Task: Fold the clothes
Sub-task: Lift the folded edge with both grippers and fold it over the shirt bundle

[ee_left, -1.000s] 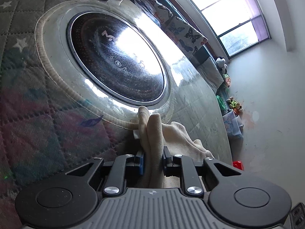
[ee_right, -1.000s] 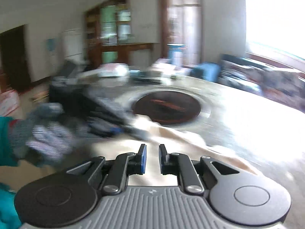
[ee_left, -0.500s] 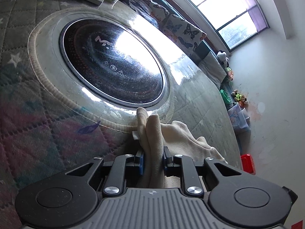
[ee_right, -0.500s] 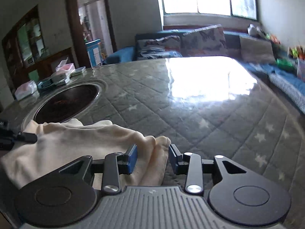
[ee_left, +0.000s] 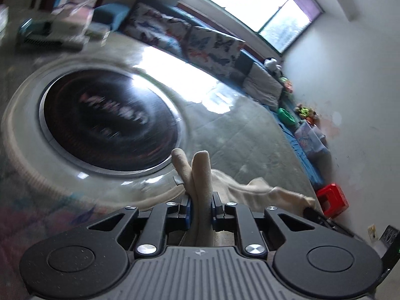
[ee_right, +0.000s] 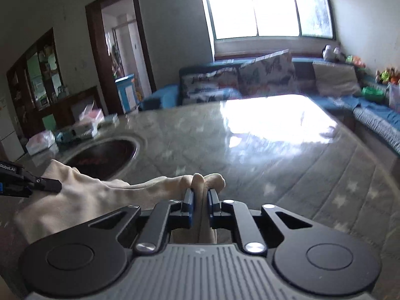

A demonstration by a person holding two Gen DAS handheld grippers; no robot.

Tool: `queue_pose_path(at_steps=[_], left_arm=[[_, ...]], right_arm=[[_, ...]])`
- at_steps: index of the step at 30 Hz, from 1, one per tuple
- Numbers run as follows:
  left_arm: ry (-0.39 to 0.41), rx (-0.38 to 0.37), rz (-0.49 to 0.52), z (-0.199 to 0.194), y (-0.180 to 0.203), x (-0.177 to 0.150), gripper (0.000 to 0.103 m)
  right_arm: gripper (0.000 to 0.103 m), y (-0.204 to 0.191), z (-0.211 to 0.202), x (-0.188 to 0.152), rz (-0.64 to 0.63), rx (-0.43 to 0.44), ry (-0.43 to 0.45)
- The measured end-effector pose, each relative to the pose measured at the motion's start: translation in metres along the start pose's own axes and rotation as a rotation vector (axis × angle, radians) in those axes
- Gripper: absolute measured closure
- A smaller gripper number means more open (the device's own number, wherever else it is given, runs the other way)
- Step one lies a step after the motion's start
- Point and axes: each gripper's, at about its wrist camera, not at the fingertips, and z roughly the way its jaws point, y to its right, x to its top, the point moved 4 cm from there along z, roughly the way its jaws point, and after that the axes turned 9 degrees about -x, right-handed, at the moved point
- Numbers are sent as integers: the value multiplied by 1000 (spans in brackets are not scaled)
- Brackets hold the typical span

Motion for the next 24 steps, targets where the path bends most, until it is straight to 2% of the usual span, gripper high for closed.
queue_pose_path(at_steps=[6, 12, 24], left_arm=[[-16, -45, 65, 31, 35, 10, 88], [-46, -65, 108, 67, 60, 19, 88], [-122, -44, 160, 143, 72, 34, 88]], right_arm=[[93, 24, -11, 25, -5, -79, 65], [93, 53, -5, 43, 7, -150, 85], [93, 95, 51, 62, 30, -241, 42]])
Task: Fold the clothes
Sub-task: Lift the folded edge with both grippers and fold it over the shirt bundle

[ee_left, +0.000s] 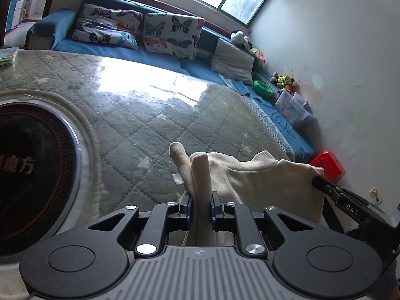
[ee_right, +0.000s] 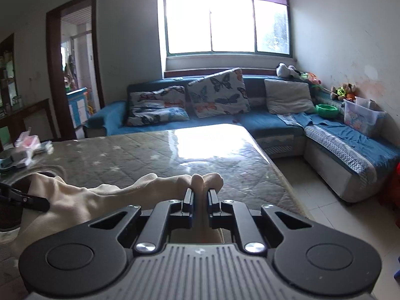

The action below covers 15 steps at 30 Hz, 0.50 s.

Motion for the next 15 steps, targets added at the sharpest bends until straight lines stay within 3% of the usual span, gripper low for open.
queue_pose_path(at_steps=[8, 11, 15], left_arm=[[-48, 33, -10, 26, -18, -2, 87], [-57, 46, -18, 26, -24, -3, 79], [-34, 84, -11, 19, -31, 3, 79]], right_arm=[[93, 6, 46, -17, 8, -43, -79], [92, 7, 58, -25, 16, -50, -125], [92, 10, 62, -31, 12, -92, -137]])
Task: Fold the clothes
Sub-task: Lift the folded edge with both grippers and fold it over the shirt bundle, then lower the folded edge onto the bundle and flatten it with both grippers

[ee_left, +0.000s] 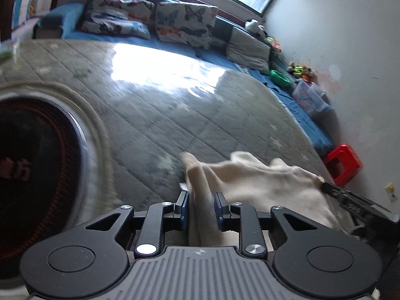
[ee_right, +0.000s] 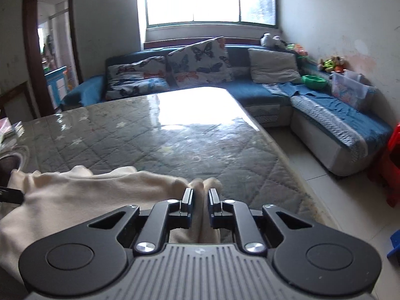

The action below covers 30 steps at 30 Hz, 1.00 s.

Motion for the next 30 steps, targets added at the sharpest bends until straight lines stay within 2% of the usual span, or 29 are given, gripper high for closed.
queue_pose_path(at_steps=[4, 7, 12, 15, 19, 23, 30], left_arm=[[28, 0, -6, -9, 0, 8, 79], [43, -22, 3, -10, 9, 13, 80], [36, -56, 39, -3, 31, 14, 80], [28, -62, 55, 2, 39, 15, 80], [59, -48, 68, 0, 40, 20, 79], [81, -51, 33, -6, 32, 27, 79], [55, -105, 87, -2, 51, 20, 79]], right_arm=[[91, -1, -13, 9, 18, 28, 33], [90, -17, -22, 17, -19, 88, 52], [90, -52, -11, 20, -76, 167, 19], [90, -65, 0, 19, -91, 182, 0], [89, -70, 15, 16, -97, 176, -26], [81, -68, 24, 15, -92, 166, -34], [75, -59, 5, 19, -85, 177, -5]])
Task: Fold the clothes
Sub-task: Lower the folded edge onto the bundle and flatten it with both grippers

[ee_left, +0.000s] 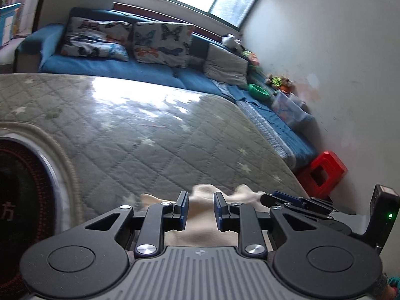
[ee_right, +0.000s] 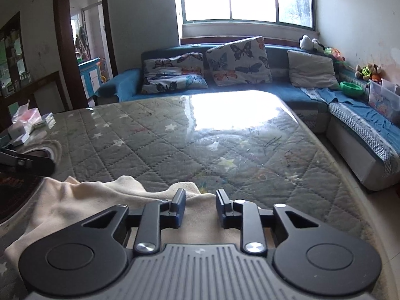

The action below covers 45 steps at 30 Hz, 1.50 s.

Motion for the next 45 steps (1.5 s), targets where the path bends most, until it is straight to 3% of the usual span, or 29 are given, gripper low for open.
queue_pose_path(at_steps=[10, 19, 26, 30, 32, 41, 43, 45], left_arm=[[-82, -26, 54, 2, 11, -43, 79], [-74, 4, 99, -16, 12, -68, 78], [-56, 26, 92, -25, 10, -80, 77], [-46, 28, 84, -34, 10, -83, 75], [-36, 23, 84, -39, 11, -84, 71], [-34, 49, 89, -45, 10, -95, 70], [-29, 54, 92, -48, 11, -96, 66], [-25, 59, 98, -50, 11, -96, 66]], right_arm=[[70, 4, -65, -43, -71, 31, -10], [70, 7, -98, -73, -106, -16, 24], [70, -2, -103, -65, -70, 12, 66], [70, -11, -94, -75, -100, 14, 29], [70, -14, -99, -76, -101, 16, 40], [69, -32, -101, -82, -103, 49, 37], [69, -36, -104, -82, -110, 50, 41], [65, -40, -108, -81, -117, 54, 57]])
